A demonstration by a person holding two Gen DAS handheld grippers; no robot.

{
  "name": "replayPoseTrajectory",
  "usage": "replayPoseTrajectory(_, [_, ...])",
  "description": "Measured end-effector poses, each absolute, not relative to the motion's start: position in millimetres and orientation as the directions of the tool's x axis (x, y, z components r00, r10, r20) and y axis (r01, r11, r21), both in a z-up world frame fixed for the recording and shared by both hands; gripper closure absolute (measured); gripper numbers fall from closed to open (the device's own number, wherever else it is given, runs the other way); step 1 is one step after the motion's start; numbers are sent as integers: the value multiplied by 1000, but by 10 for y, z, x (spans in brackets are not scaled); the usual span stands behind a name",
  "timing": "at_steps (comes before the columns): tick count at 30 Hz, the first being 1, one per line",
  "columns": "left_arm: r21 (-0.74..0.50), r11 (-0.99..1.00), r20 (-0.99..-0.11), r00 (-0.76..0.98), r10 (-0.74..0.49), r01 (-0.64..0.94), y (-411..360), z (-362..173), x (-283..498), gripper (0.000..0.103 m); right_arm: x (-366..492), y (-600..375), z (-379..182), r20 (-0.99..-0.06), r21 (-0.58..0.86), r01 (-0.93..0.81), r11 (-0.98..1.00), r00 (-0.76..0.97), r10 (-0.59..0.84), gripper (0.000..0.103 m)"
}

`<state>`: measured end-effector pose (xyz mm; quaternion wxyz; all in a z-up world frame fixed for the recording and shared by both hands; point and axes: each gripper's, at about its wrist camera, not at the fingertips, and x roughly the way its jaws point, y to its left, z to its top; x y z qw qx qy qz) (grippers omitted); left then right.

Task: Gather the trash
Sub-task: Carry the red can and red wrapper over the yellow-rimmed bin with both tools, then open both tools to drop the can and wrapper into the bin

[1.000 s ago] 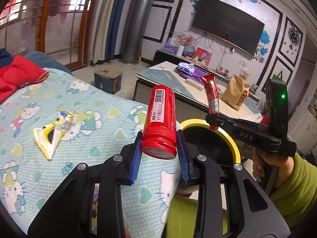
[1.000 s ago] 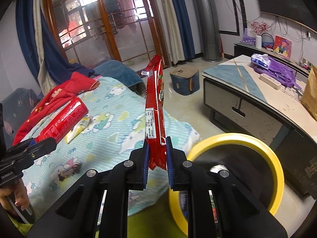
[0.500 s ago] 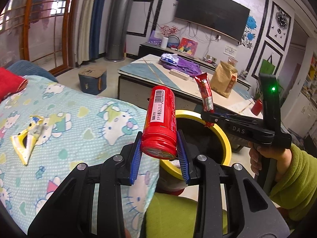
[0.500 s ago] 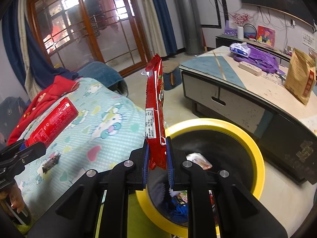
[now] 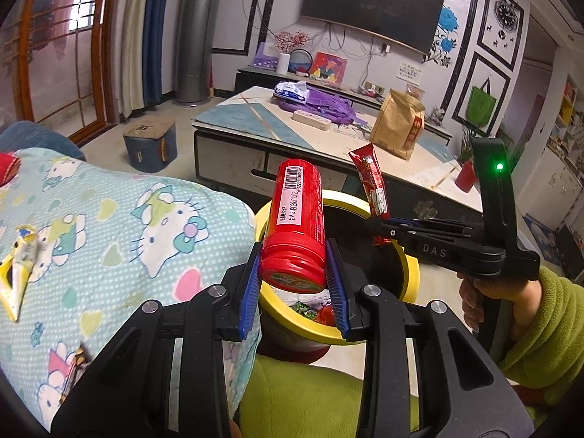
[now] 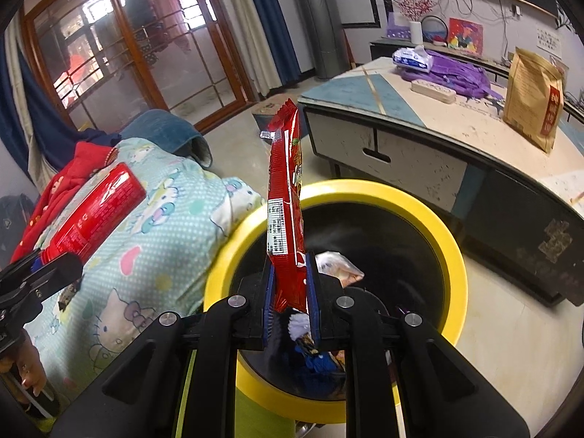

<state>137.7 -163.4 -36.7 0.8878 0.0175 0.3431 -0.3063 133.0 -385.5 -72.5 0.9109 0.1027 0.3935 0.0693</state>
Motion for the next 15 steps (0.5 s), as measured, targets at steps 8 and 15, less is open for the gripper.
replayPoseTrajectory(8, [-144,793,-649,549,-527,592,-1921,-487,1454,77,1295,-4030,-845,-722,258,-1,966,665,193,88])
replayPoseTrajectory(15, [-126,781,-686,515,-514,612,-2148,-648,1589,77,1316,-4192,-926,-737,278,50,959,652,180,87])
